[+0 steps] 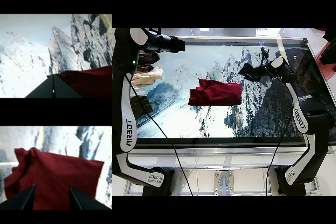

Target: Fold the shirts.

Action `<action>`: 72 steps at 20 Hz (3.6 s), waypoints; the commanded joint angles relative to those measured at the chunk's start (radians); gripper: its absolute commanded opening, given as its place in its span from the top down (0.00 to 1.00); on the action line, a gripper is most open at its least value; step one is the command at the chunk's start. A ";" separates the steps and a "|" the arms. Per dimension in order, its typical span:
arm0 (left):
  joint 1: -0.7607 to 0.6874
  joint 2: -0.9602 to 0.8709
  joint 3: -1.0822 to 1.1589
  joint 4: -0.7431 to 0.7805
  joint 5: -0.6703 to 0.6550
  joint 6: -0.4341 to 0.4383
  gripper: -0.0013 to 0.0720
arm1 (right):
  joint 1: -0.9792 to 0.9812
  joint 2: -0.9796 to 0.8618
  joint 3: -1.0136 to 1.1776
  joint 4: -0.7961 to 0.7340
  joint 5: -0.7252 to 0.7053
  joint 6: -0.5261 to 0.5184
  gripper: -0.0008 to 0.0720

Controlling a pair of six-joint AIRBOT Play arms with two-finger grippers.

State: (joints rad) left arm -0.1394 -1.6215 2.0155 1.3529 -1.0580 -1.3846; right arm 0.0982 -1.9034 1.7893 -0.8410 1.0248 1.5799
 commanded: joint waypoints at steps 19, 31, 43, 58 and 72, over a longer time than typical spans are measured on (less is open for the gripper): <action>0.002 0.001 0.001 -0.020 -0.022 -0.004 0.65 | 0.007 -0.154 -0.042 0.451 0.066 -0.313 0.95; 0.002 0.001 0.000 -0.022 -0.024 -0.055 0.65 | -0.609 0.303 -0.045 -0.800 0.496 -0.024 0.95; 0.001 0.001 0.000 -0.197 -0.010 -0.064 0.66 | -0.882 0.367 -0.471 -1.015 0.544 -0.077 0.87; 0.001 0.001 0.000 -0.238 -0.053 -0.119 0.66 | -0.560 0.611 -0.452 0.163 0.269 -0.511 0.51; 0.001 0.001 0.000 -0.238 -0.272 -0.172 0.66 | 0.222 0.565 -0.692 -0.243 -0.056 -0.248 0.58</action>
State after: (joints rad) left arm -0.1375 -1.6207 2.0155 1.1145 -1.3201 -1.5543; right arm 0.2543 -1.3350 1.1160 -1.0691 0.9859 1.1667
